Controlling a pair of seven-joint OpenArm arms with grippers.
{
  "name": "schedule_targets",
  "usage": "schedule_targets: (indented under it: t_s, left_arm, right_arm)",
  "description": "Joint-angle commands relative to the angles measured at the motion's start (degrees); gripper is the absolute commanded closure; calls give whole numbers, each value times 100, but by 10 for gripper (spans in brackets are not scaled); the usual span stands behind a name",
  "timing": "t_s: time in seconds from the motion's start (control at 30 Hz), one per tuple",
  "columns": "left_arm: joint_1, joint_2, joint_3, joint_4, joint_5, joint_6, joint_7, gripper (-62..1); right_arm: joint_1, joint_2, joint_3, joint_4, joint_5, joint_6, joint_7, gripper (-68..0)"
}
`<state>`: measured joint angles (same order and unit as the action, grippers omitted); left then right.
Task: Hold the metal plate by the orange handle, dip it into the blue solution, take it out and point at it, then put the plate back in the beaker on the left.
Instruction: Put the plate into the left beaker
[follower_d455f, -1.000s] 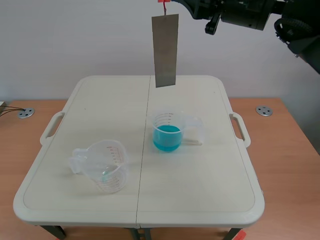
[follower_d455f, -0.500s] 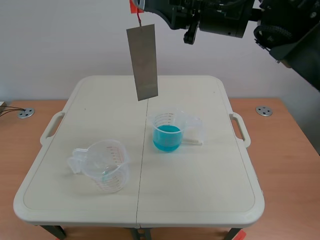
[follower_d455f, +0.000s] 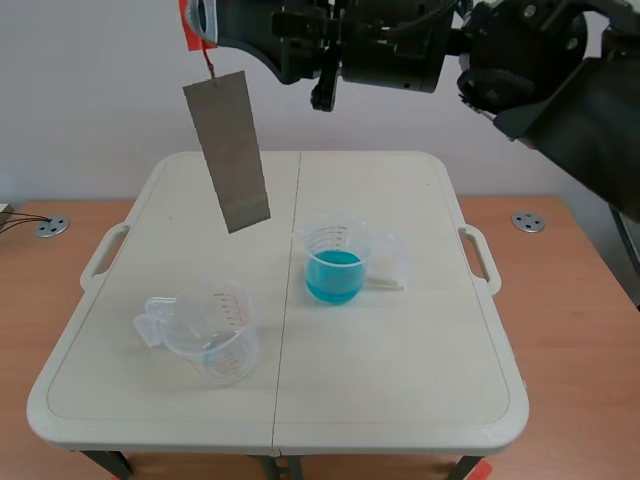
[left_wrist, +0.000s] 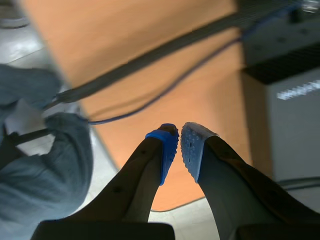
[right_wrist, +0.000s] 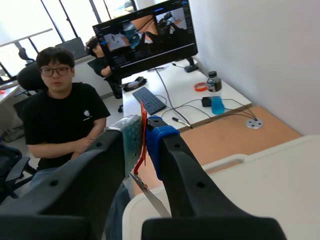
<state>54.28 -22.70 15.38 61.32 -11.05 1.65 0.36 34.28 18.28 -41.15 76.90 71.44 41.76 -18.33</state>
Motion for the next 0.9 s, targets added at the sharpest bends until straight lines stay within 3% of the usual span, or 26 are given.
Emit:
schedule_targets:
  t_s: [0.0,0.47,0.87]
  left_arm:
    - [28,-22,11,44,24,13,-31,-77]
    - [-2,11,85,11,20,15,245,-77]
    - [-2,9,85,11,20,15,245,-77]
  right_arm:
    - [175,-87,-66,116,170,-42,85,-15]
    - [170,-470,-575,116,166,-212,83,-15]
    - [61,-535,-619,116,166,-758,122,-15]
